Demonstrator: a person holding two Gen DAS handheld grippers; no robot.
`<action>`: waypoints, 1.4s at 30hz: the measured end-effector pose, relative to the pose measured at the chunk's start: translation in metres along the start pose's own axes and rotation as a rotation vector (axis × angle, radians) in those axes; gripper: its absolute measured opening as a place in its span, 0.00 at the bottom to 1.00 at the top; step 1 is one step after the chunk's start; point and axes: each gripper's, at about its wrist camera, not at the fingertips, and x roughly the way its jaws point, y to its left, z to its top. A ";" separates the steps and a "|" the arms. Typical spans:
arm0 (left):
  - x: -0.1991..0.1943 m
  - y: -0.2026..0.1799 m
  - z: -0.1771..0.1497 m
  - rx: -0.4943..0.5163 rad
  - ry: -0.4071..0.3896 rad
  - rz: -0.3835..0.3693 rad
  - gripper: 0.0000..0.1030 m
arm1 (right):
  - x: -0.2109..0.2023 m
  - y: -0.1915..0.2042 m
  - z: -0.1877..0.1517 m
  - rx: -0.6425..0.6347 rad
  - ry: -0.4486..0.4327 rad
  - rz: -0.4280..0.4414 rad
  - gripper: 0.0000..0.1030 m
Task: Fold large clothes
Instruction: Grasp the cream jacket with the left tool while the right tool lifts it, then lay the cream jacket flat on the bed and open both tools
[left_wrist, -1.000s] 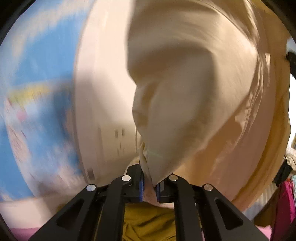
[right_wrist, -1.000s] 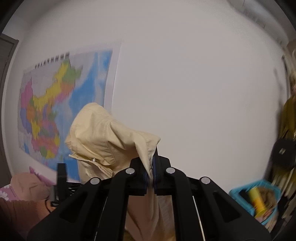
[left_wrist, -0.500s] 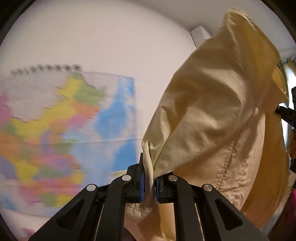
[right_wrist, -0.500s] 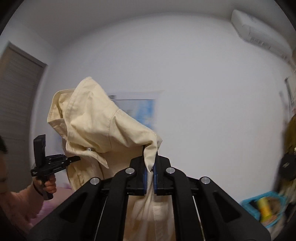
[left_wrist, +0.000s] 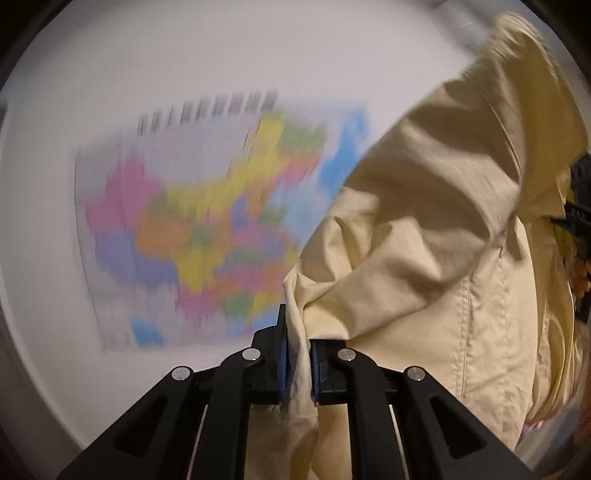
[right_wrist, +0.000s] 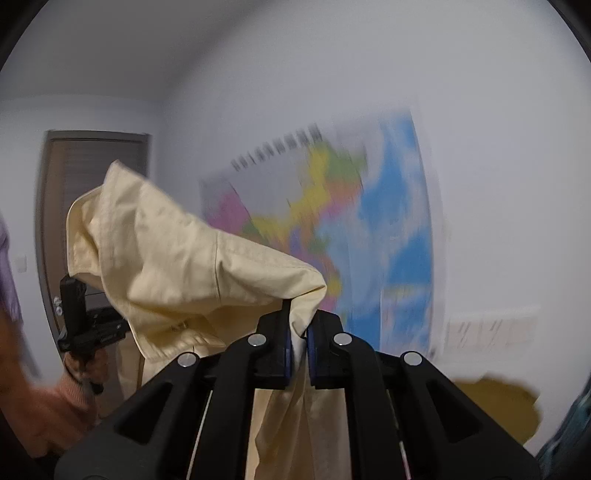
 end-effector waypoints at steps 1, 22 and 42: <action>0.032 0.006 -0.010 -0.010 0.074 0.025 0.08 | 0.035 -0.016 -0.011 0.027 0.067 -0.012 0.06; 0.319 0.063 -0.184 -0.216 0.638 0.087 0.11 | 0.327 -0.175 -0.198 0.267 0.601 -0.194 0.07; 0.191 0.049 -0.187 -0.051 0.503 -0.056 0.61 | 0.081 -0.055 -0.267 0.090 0.795 -0.215 0.83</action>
